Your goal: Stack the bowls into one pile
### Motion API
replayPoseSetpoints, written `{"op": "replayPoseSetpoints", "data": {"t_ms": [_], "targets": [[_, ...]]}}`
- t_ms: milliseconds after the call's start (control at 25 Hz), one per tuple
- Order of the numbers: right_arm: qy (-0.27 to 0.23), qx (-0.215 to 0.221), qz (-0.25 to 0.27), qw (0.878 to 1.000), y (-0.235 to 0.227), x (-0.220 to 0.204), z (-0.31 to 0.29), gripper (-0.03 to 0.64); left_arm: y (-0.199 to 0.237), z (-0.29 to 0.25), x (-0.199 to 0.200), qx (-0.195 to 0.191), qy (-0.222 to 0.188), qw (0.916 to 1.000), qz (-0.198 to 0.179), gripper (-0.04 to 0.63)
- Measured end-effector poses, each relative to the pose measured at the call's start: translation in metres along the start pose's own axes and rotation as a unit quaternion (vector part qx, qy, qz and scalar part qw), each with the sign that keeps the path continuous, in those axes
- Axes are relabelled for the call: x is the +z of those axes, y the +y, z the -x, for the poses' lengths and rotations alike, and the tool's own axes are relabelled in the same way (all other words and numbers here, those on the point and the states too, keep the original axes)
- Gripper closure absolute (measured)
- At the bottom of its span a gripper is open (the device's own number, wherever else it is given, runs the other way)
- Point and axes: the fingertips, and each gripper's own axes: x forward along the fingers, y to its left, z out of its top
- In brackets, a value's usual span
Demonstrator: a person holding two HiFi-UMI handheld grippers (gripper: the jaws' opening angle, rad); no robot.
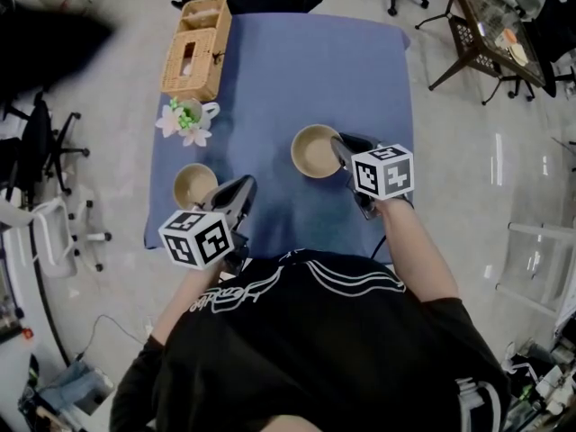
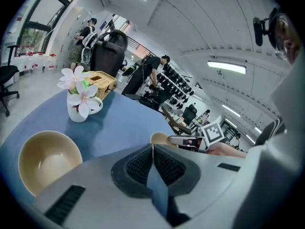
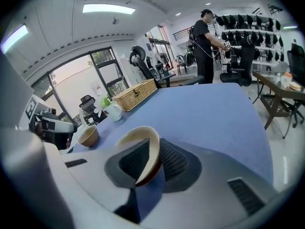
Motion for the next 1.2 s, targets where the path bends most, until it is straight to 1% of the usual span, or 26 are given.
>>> {"op": "replayPoseSetpoints", "data": {"t_ms": [40,120,240,440,600,760,1200], "targets": [[-0.002,0.001,0.001,1.000,0.001,0.001,0.001,0.539,-0.001,-0.001,0.001,-0.002,-0.001,1.0000,0.000,0.565],[-0.006,0.000,0.011,1.000,0.003,0.003,0.004,0.477,-0.003,-0.001,0.003,-0.007,-0.004,1.0000,-0.003,0.566],[-0.015,-0.008,0.035,0.999,0.008,0.008,0.010,0.445,-0.004,0.002,0.004,-0.015,-0.007,0.9998,-0.005,0.565],[-0.031,-0.021,0.049,0.998,0.028,0.017,0.024,0.394,-0.004,0.017,0.009,-0.028,-0.008,0.9995,-0.011,0.566],[-0.040,-0.015,0.054,0.998,0.057,0.026,0.031,0.383,-0.004,0.037,0.017,-0.036,-0.011,0.9992,-0.017,0.565],[-0.047,-0.001,0.063,0.997,0.091,0.034,0.032,0.380,0.006,0.063,0.022,-0.032,-0.013,0.9992,-0.021,0.565],[-0.038,0.033,0.103,0.993,0.184,0.038,-0.002,0.368,0.068,0.148,0.028,0.009,-0.054,0.9985,-0.003,0.566]]}}
